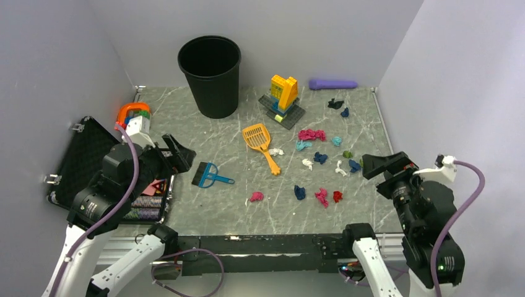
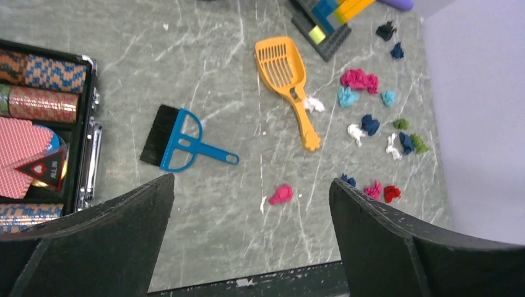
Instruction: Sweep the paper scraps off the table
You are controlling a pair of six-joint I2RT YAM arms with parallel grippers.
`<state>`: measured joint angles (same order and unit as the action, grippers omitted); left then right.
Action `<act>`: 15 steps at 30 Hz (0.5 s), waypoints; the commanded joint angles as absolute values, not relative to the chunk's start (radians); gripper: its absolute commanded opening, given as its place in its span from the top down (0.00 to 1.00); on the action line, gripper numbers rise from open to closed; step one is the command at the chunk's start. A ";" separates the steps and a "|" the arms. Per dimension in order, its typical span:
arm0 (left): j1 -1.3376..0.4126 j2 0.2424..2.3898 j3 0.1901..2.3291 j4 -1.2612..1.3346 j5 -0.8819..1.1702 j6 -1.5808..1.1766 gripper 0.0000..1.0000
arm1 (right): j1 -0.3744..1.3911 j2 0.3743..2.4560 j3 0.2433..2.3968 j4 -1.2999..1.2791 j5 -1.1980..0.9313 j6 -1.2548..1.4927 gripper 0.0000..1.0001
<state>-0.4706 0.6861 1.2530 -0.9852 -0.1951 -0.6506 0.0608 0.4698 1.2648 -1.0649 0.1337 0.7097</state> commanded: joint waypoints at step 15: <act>-0.469 0.612 1.082 -0.976 -0.079 -0.749 0.01 | 0.062 0.453 1.294 -1.161 0.139 0.714 0.00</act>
<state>-0.4706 0.6083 1.1160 -0.9989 -0.1154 -0.7048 0.0608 0.4339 1.2762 -1.1431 0.1478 0.7166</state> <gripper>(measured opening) 0.994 0.994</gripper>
